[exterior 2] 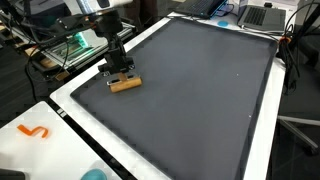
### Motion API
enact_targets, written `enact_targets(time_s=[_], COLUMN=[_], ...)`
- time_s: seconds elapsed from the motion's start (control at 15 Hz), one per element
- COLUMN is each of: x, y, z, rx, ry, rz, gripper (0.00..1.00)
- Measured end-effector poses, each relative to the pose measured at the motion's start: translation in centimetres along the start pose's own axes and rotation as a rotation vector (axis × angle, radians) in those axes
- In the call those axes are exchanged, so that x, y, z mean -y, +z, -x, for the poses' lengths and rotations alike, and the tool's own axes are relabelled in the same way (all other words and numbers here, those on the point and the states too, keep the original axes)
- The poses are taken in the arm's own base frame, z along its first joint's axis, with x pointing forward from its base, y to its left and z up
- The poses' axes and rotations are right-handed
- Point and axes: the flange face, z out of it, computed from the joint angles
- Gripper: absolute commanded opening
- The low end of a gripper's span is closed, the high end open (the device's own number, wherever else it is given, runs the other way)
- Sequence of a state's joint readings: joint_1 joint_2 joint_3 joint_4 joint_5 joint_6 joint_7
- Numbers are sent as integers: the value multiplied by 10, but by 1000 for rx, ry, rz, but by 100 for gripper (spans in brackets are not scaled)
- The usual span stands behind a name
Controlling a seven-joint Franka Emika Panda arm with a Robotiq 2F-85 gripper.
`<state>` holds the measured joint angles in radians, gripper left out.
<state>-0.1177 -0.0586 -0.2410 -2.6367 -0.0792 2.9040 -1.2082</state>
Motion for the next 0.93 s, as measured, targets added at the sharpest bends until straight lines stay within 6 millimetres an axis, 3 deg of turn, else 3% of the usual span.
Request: enact_targets(time_s=[0.53,0.93], x=[-8,-8], y=[-5,-39], z=[3,0], rx=[20,52], ry=[-4,-16], rz=[43,12], gripper=[25,25])
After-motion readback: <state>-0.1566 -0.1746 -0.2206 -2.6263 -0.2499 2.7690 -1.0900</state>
